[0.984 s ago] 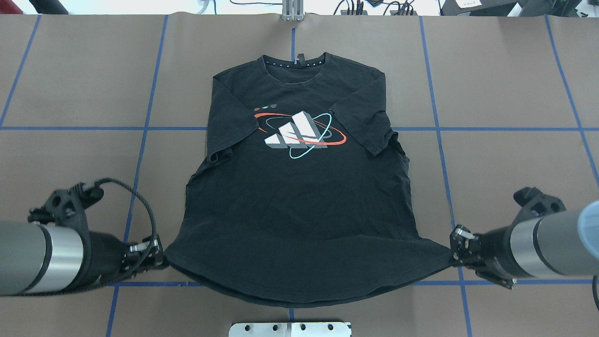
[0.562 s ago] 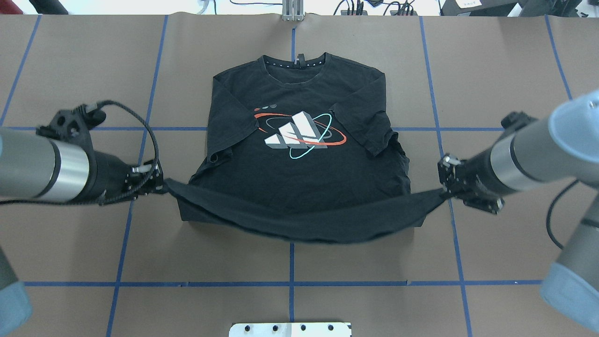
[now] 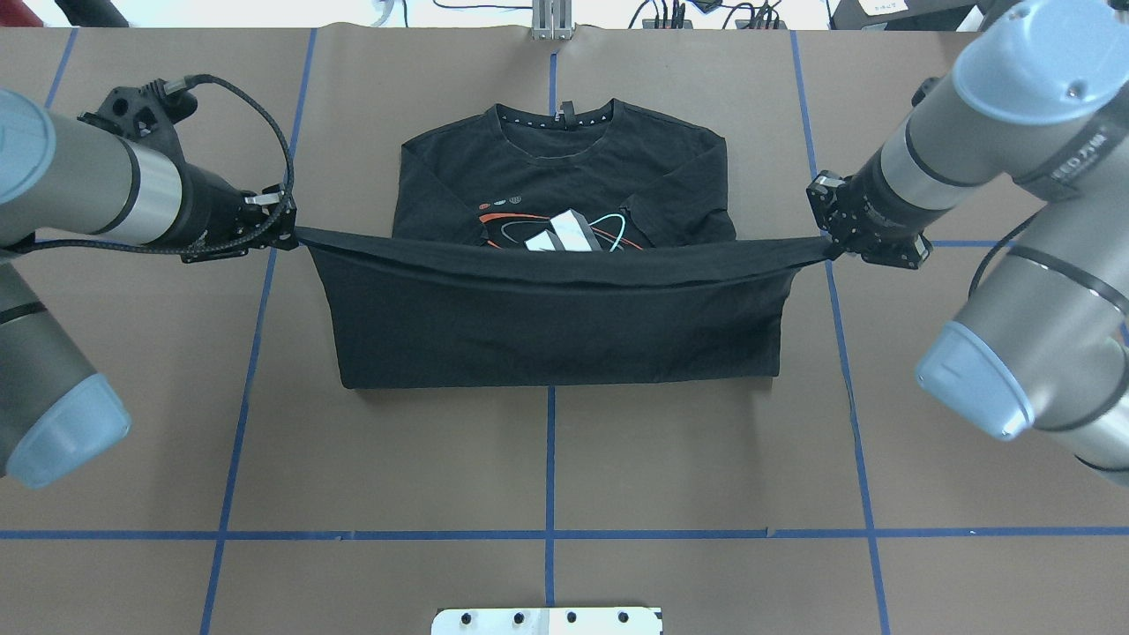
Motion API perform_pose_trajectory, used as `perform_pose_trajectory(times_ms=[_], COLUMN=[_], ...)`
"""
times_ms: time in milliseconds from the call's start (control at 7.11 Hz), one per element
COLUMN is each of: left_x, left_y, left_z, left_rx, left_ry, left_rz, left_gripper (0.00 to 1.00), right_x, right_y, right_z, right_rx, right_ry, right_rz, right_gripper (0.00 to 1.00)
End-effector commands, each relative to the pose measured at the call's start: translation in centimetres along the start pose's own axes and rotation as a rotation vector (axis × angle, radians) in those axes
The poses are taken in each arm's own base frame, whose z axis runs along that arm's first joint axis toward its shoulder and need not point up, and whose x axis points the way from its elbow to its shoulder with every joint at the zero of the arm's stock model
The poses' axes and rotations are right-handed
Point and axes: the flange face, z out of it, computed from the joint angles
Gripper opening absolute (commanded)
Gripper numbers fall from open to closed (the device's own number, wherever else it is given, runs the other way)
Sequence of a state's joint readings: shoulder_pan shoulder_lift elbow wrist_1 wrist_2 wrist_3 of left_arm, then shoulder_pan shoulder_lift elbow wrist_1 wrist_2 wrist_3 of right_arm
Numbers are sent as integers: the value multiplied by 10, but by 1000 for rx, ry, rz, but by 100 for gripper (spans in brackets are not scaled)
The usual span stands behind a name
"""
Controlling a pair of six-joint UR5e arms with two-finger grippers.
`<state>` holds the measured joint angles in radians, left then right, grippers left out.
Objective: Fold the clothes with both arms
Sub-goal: 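Lift the hem with both grippers and carry it toward the collar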
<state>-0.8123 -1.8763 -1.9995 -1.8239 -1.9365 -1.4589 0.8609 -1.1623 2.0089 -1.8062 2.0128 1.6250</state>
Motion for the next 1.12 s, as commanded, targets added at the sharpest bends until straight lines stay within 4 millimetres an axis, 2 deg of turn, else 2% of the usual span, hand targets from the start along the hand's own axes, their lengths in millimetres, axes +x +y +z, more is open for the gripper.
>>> perform_pose_trajectory(times_ms=[0,281,422,562,703,984], left_x=[12,26,20,24,27,17], left_y=[-35,-69,-80,-91,-100,-109], left_z=[27,66,83,101,109,130], left_rx=[33,62,98,117,159,167], left_ry=[9,6,23,17,7,12], left_rz=[-11,-29,-22,-28,-35,-43], left_gripper=[0,0,0,0,0,0], right_x=[-42,-81,-104,-118,-122,-149], right_y=[-29,-50,-65,-77,-87,-95], right_z=[13,30,53,75,92,102], right_rx=[35,66,80,82,82,84], right_ry=[25,61,46,15,24,49], right_rz=[-21,-68,-77,-89,-88,-88], right_gripper=[0,0,0,0,0,0])
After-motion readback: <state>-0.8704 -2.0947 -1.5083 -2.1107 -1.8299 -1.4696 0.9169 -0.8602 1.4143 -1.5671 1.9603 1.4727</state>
